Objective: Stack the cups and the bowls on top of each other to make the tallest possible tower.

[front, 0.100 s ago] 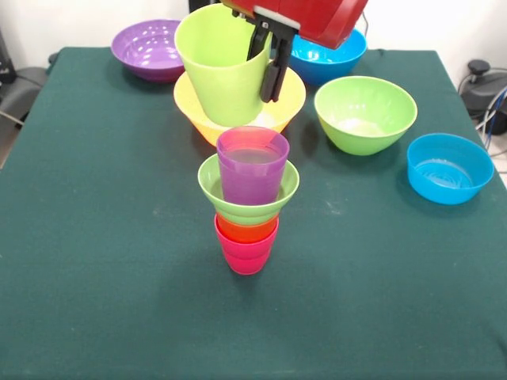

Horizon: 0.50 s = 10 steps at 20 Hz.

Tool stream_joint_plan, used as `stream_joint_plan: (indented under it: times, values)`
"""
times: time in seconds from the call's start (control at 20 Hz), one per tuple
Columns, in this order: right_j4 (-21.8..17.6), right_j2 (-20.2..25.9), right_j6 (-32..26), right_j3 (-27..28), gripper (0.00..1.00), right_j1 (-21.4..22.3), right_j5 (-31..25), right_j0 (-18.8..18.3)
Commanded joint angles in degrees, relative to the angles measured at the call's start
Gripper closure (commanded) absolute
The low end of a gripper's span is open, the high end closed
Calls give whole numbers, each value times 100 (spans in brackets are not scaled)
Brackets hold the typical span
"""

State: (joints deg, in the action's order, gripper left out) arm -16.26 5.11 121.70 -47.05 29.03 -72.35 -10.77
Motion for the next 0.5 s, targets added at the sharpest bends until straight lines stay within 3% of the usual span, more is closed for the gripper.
stream_joint_plan:
  times: [0.05,0.5]
  values:
    - [-12,105,381,-273,100,-112,78,115]
    - [26,-35,559,-391,100,-212,502,187]
